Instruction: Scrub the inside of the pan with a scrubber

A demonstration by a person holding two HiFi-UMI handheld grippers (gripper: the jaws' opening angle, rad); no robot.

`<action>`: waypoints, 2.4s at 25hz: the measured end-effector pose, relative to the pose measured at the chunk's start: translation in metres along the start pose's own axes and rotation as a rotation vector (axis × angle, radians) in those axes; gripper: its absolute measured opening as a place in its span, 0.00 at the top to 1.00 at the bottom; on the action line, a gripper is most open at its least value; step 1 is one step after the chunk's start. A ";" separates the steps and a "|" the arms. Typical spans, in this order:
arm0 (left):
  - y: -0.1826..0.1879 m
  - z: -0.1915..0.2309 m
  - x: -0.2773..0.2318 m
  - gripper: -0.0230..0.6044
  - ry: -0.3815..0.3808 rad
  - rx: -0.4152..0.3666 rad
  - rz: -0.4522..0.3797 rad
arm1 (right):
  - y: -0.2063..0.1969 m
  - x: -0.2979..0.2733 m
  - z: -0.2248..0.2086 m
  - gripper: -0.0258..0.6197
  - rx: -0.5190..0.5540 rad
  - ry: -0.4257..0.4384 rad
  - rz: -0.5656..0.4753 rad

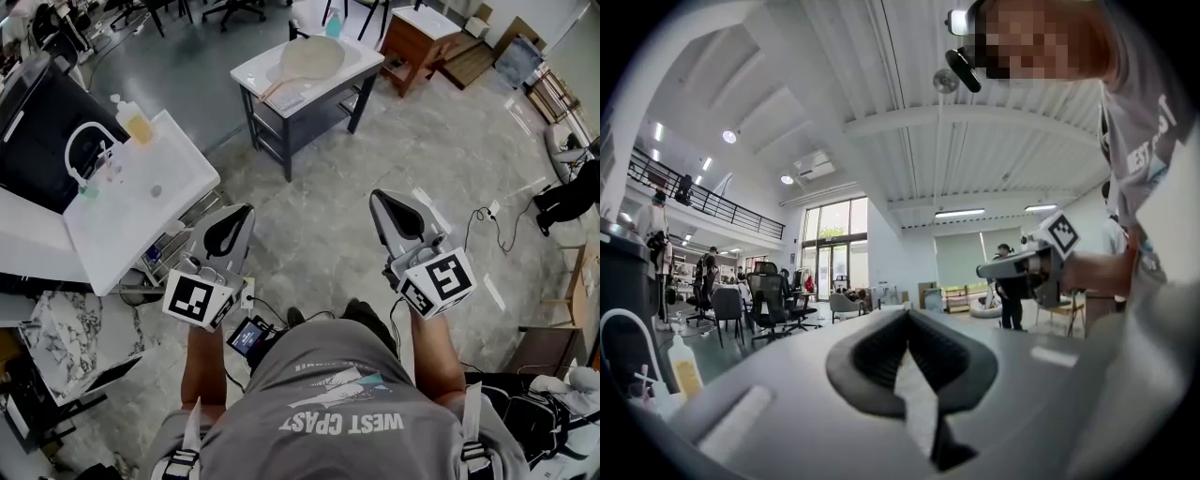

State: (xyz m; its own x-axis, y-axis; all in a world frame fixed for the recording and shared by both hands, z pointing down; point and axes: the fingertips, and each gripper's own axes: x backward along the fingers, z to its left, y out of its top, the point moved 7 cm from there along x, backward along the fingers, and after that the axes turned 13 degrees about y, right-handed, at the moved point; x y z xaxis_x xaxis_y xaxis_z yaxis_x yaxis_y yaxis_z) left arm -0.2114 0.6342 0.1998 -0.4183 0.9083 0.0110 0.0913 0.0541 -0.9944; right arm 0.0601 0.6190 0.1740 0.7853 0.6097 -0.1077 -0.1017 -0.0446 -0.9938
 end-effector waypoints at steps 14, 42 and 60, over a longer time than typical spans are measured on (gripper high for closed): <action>-0.017 0.008 -0.050 0.96 0.011 0.002 0.065 | -0.019 -0.030 -0.055 0.96 -0.053 0.035 -0.008; -0.026 -0.024 -0.336 0.96 0.162 -0.040 0.164 | -0.060 -0.088 -0.383 0.96 -0.133 0.142 0.005; -0.055 0.129 -0.470 0.96 0.019 -0.003 0.113 | -0.043 -0.228 -0.436 0.96 -0.112 0.010 0.044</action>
State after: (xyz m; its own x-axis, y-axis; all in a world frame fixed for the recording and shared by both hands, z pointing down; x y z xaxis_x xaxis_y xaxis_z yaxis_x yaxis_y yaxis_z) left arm -0.1367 0.1506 0.2351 -0.3882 0.9162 -0.0989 0.1399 -0.0475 -0.9890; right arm 0.1521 0.1370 0.2296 0.7876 0.5973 -0.1512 -0.0678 -0.1599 -0.9848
